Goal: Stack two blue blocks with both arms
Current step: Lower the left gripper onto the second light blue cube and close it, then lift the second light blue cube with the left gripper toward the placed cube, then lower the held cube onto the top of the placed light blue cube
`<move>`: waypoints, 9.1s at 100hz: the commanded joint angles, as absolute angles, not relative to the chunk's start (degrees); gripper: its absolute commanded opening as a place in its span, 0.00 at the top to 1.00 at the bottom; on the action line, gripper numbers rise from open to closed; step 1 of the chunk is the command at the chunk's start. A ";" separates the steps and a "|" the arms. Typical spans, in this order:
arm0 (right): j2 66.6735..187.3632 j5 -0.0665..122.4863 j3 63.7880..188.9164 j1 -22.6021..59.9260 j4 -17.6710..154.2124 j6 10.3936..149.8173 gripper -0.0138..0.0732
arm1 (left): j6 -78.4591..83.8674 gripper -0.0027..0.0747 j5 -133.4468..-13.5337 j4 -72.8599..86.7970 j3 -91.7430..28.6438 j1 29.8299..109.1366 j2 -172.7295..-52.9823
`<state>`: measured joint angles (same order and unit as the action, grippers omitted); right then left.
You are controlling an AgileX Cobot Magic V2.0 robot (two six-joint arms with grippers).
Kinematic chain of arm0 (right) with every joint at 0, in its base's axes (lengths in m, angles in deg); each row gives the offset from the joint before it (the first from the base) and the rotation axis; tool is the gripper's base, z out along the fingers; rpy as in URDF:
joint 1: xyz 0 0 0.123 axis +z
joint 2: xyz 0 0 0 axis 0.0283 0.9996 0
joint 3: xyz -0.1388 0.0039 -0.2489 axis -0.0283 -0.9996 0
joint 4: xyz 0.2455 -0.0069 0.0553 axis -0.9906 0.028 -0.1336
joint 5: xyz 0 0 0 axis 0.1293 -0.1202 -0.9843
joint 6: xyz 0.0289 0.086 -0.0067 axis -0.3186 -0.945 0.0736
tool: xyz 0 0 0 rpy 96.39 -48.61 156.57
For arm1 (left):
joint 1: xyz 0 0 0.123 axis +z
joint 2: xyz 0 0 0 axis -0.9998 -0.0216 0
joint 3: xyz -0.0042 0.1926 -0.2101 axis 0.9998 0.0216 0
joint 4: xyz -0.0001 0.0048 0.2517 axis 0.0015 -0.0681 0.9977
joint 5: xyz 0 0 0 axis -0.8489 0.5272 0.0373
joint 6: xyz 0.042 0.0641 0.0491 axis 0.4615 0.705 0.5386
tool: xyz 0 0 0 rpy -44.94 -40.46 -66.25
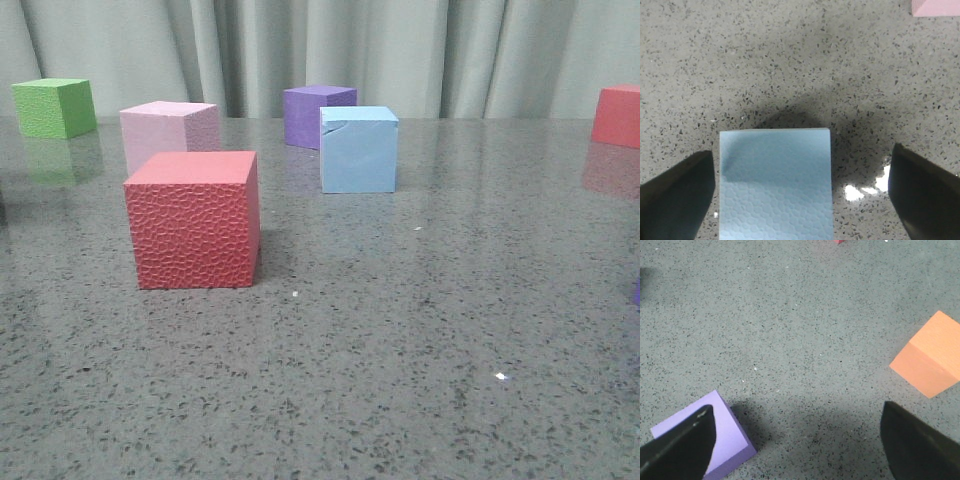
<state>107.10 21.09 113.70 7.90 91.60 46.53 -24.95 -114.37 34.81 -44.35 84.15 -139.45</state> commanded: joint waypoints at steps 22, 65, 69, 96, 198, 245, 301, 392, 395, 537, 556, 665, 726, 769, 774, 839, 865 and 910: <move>106.90 25.03 115.03 7.48 92.80 47.06 0.09 | -25.24 0.10 -113.18 34.51 -46.14 85.69 -137.67; 106.90 25.03 115.03 7.48 92.80 47.06 0.09 | -25.24 0.10 -115.05 34.02 -46.14 85.69 -139.17; 106.90 25.03 115.03 7.48 92.80 47.06 0.09 | -25.24 0.10 -115.33 34.02 -46.14 85.69 -139.54; 106.90 24.92 115.03 7.48 92.80 47.06 0.09 | -25.24 0.10 -115.70 34.02 -46.14 85.69 -139.77; 106.90 25.09 115.03 7.48 92.80 47.06 0.09 | -25.24 0.34 -117.03 34.02 -46.04 85.69 -141.91; 106.90 25.09 115.03 7.48 92.80 47.06 0.09 | -25.24 0.65 -117.42 34.11 -46.24 85.69 -141.91; 106.90 25.09 115.03 7.48 92.80 47.06 0.09 | -24.64 0.65 -126.03 27.33 -61.63 85.58 -141.91; 106.90 25.46 115.03 7.48 92.80 47.06 0.09 | -14.14 0.65 -127.91 16.82 -89.77 69.80 -155.23; 106.90 25.46 115.03 7.48 92.80 47.06 0.09 | -14.14 0.65 -128.51 16.82 -91.17 69.27 -156.30; 106.90 25.52 115.03 7.48 92.80 47.06 0.09 | 10.51 0.65 -133.09 6.34 -103.13 63.20 -167.94; 106.90 25.57 115.03 7.48 92.80 47.06 0.09 | 15.54 0.65 -132.23 6.73 -103.13 61.15 -168.70; 106.90 26.22 115.03 7.48 92.80 47.06 0.09 | 18.71 0.65 -131.91 11.11 -103.13 59.59 -170.69; 106.90 26.83 115.03 7.48 92.80 47.06 0.09 | 18.96 0.65 -131.61 11.23 -103.13 59.59 -172.03; 106.90 27.26 115.03 7.48 92.80 47.06 0.09 | 20.02 0.65 -131.98 10.78 -103.13 59.59 -172.38; 106.90 27.26 115.03 7.48 92.80 47.06 0.09 | 20.12 0.65 -132.00 10.78 -103.13 59.59 -172.38; 106.90 27.68 115.03 7.48 92.80 47.06 0.09 | 20.73 0.65 -133.90 10.65 -103.13 59.59 -172.38; 106.90 27.68 115.03 7.48 92.80 47.06 0.09 | 20.73 0.65 -133.90 10.52 -103.13 59.59 -172.38; 106.90 27.68 115.03 7.48 92.80 47.06 0.09 | 20.11 0.65 -133.90 9.98 -103.13 59.59 -172.38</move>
<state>107.10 23.63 113.70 7.90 91.60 46.64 20.68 -132.77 12.57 -101.40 59.97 -175.83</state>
